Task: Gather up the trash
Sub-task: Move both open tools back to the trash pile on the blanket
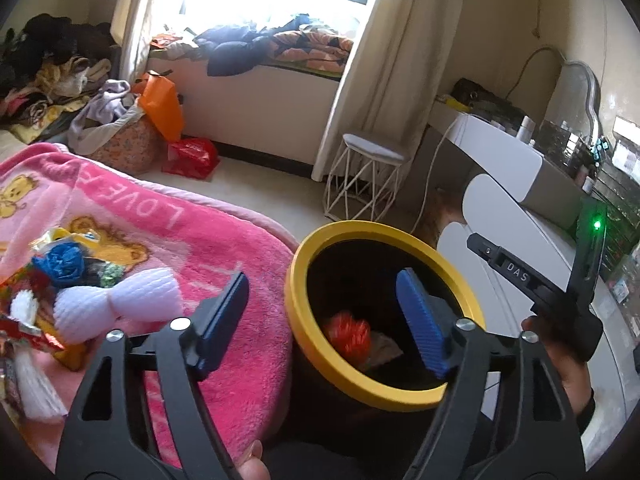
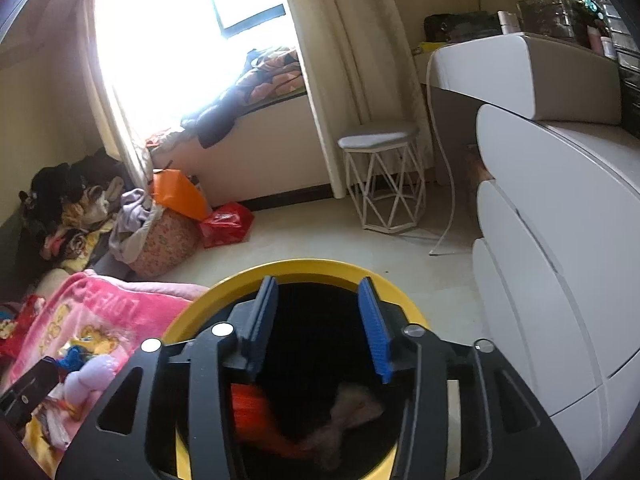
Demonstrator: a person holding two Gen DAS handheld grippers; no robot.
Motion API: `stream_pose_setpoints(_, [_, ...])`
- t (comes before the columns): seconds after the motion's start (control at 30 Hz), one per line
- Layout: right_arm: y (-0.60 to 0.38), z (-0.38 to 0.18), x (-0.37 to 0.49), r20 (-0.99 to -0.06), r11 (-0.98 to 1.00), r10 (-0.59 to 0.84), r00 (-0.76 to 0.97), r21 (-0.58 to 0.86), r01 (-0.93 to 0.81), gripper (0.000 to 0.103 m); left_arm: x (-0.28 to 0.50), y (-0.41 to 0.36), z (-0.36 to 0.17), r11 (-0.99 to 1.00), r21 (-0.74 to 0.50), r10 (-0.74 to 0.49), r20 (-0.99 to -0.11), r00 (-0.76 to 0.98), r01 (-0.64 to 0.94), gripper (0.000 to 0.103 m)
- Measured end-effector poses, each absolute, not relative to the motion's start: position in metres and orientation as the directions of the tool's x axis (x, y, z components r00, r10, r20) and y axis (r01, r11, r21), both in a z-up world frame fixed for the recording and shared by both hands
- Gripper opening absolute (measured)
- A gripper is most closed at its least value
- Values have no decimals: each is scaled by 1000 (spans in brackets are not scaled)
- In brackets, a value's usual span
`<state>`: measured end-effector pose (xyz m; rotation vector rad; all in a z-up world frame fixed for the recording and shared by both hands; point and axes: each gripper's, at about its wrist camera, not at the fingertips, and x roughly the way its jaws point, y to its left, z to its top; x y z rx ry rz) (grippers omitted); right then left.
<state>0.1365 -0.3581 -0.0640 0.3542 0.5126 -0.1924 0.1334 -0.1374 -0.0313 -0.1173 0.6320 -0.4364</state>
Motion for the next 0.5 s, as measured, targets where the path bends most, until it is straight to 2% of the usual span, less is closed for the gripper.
stream_pose_setpoints(0.23, [-332,-50,135,-484,938,-6,875,300,172,56,121,-112,-22,926,-208,-377,-524,764,314,85])
stream_pose_setpoints(0.5, [-291,-37,135,-467,950,111,877,309,44,61,109,-81,-11,953,-187,-300,-496,815,237,87])
